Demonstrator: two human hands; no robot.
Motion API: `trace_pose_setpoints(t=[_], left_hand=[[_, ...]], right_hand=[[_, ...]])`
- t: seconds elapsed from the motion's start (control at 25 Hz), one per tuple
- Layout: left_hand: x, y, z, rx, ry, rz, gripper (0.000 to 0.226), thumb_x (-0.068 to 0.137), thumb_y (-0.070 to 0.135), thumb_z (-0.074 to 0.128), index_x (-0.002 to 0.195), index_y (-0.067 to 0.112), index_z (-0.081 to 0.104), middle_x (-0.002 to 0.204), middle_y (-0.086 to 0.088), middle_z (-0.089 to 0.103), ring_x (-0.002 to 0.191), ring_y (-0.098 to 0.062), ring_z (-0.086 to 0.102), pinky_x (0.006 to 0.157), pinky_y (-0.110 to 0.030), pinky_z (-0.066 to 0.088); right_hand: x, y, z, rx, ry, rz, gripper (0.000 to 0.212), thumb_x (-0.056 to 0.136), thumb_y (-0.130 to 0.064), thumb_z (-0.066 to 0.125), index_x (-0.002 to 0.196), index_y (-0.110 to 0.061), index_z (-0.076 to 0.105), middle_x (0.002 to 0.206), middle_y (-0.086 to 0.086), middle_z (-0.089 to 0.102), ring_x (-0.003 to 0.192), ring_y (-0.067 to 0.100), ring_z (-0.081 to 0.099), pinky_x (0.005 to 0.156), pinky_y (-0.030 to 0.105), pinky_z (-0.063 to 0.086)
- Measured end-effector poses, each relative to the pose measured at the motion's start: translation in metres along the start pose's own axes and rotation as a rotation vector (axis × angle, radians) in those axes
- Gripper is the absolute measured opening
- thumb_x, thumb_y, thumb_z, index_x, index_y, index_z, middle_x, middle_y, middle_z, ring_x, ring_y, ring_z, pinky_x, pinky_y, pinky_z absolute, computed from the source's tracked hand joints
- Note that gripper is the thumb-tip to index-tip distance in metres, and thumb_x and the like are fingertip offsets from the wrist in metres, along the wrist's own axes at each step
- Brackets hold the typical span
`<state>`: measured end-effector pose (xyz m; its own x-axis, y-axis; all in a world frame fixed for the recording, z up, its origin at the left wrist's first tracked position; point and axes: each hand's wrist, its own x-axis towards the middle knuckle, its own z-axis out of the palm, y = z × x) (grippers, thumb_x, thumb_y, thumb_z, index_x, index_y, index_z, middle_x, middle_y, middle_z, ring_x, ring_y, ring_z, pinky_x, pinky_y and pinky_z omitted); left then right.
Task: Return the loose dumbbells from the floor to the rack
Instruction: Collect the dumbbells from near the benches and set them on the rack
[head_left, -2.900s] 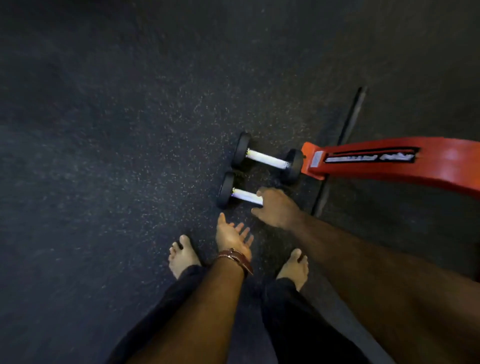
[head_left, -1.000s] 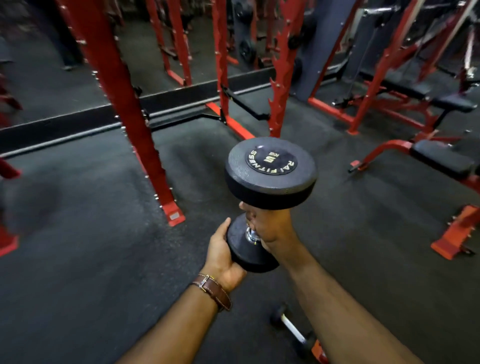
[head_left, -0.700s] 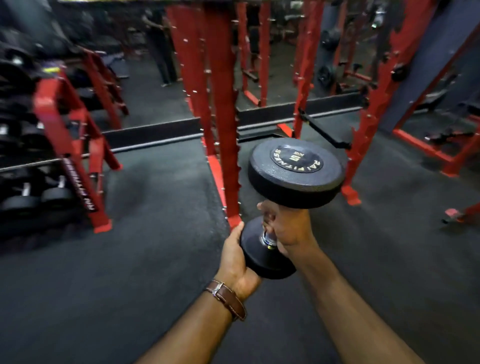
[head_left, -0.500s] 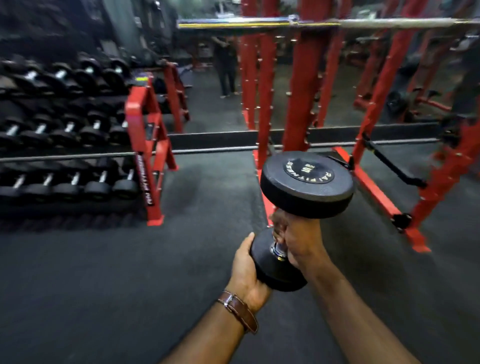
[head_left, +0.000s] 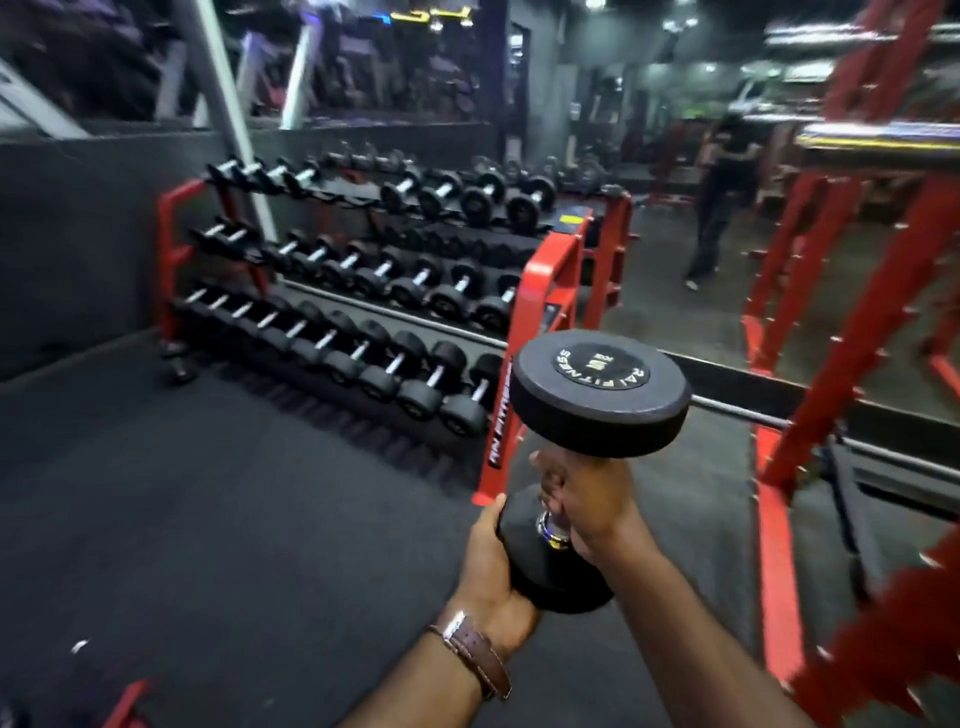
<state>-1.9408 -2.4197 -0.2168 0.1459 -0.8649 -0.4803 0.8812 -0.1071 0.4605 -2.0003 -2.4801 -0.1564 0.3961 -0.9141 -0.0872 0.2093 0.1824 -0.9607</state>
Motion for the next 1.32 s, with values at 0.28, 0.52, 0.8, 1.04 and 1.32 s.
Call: trace_pose_setpoints(t=[0.28,0.52,0.8,1.04,1.32], left_hand=[[0.148,0.177,0.02,-0.219,0.134,0.137,0.056,0.096,0.043,0.045,0.08,0.003,0.081,0.088,-0.021,0.076,0.07,-0.033,0.074,0.085,-0.042,0.053],[0.259,0.344,-0.018,-0.285,0.192,0.226,0.052,0.092,0.046,0.049,0.103,0.003,0.076,0.105,-0.024,0.073,0.095,-0.038,0.068,0.098,-0.047,0.049],[0.367,0.561,-0.063,-0.244,0.252,0.251,0.045,0.092,0.045,0.051,0.094,0.007,0.074,0.087,-0.019,0.074,0.075,-0.033,0.07,0.074,-0.041,0.056],[0.464,0.731,-0.09,-0.208,0.263,0.311,0.042,0.093,0.042,0.049,0.092,0.007,0.073,0.08,-0.018,0.074,0.063,-0.031,0.073,0.073,-0.04,0.055],[0.584,0.938,-0.122,-0.255,0.27,0.391,0.044,0.098,0.038,0.043,0.091,0.004,0.07,0.076,-0.018,0.074,0.058,-0.03,0.073,0.073,-0.041,0.053]], right_hand=[[0.216,-0.024,0.121,-0.148,-0.222,-0.002,0.007,0.072,-0.009,0.055,0.071,-0.008,0.048,0.038,-0.006,0.031,0.034,0.01,0.02,0.051,0.032,0.01],[0.381,-0.001,0.248,-0.112,-0.366,-0.004,0.03,0.077,0.006,0.058,0.059,-0.009,0.039,0.039,-0.004,0.034,0.035,0.011,0.021,0.049,0.031,0.011],[0.562,0.02,0.414,-0.088,-0.366,0.024,0.031,0.073,0.006,0.056,0.059,-0.01,0.034,0.047,0.003,0.025,0.039,0.012,0.021,0.05,0.036,0.011],[0.715,0.031,0.545,-0.052,-0.431,-0.034,0.043,0.074,0.01,0.055,0.049,-0.02,0.037,0.046,0.004,0.027,0.033,0.012,0.021,0.051,0.04,0.01],[0.909,0.049,0.707,-0.042,-0.472,-0.024,0.036,0.07,0.008,0.057,0.054,-0.015,0.035,0.042,0.002,0.026,0.033,0.012,0.022,0.049,0.038,0.012]])
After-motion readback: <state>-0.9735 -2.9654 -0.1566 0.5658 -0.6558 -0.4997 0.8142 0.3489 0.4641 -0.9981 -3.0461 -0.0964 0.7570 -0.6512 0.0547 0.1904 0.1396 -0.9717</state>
